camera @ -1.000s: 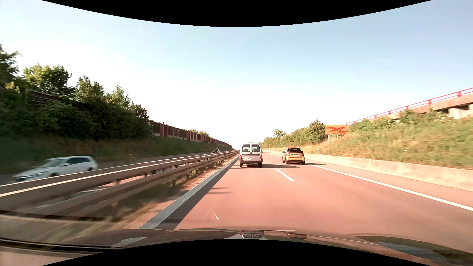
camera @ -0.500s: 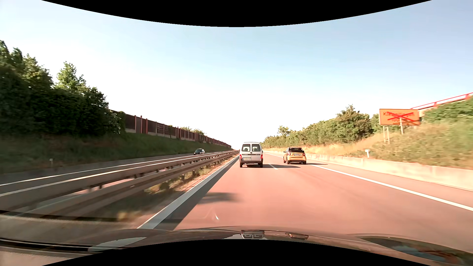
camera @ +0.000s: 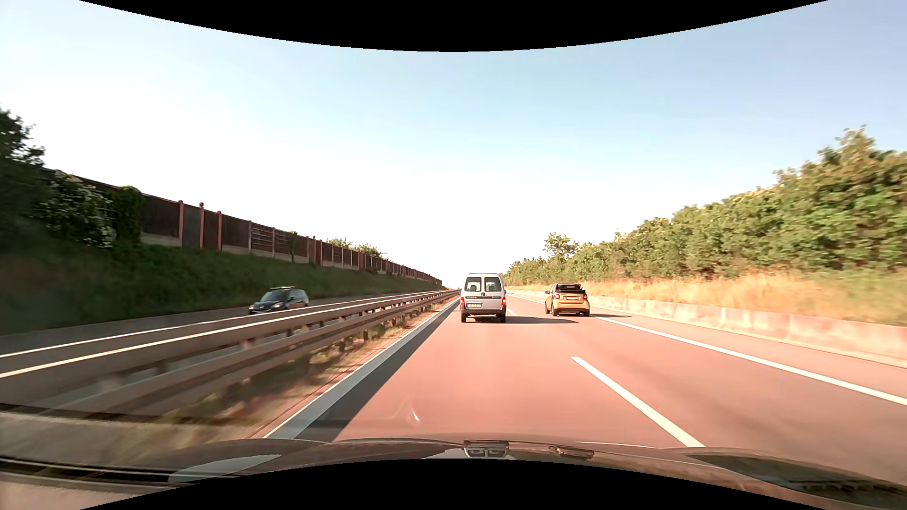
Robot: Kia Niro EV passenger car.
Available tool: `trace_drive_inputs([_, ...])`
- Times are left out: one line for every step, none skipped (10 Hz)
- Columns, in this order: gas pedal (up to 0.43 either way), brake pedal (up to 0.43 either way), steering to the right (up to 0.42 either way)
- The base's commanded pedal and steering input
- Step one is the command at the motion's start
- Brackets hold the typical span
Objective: Follow the waypoints while adhering to traffic rules and regulations
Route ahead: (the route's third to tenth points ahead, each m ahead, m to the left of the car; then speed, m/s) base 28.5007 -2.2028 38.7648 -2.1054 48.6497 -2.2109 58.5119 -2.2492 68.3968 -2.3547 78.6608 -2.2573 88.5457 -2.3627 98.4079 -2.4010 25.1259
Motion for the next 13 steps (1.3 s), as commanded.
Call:
trace_drive_inputs([0.228, 0.006, 0.0])
trace_drive_inputs([0.228, 0.006, -0.001])
trace_drive_inputs([0.228, 0.006, -0.001])
trace_drive_inputs([0.228, 0.006, -0.001])
trace_drive_inputs([0.228, 0.006, -0.001])
trace_drive_inputs([0.228, 0.006, -0.001])
trace_drive_inputs([0.228, 0.006, -0.001])
trace_drive_inputs([0.228, 0.006, -0.001])
trace_drive_inputs([0.228, 0.006, -0.001])
trace_drive_inputs([0.228, 0.006, -0.002])
trace_drive_inputs([0.22, 0.006, -0.003])
trace_drive_inputs([0.197, 0.006, -0.003])
trace_drive_inputs([0.157, 0.006, -0.004])
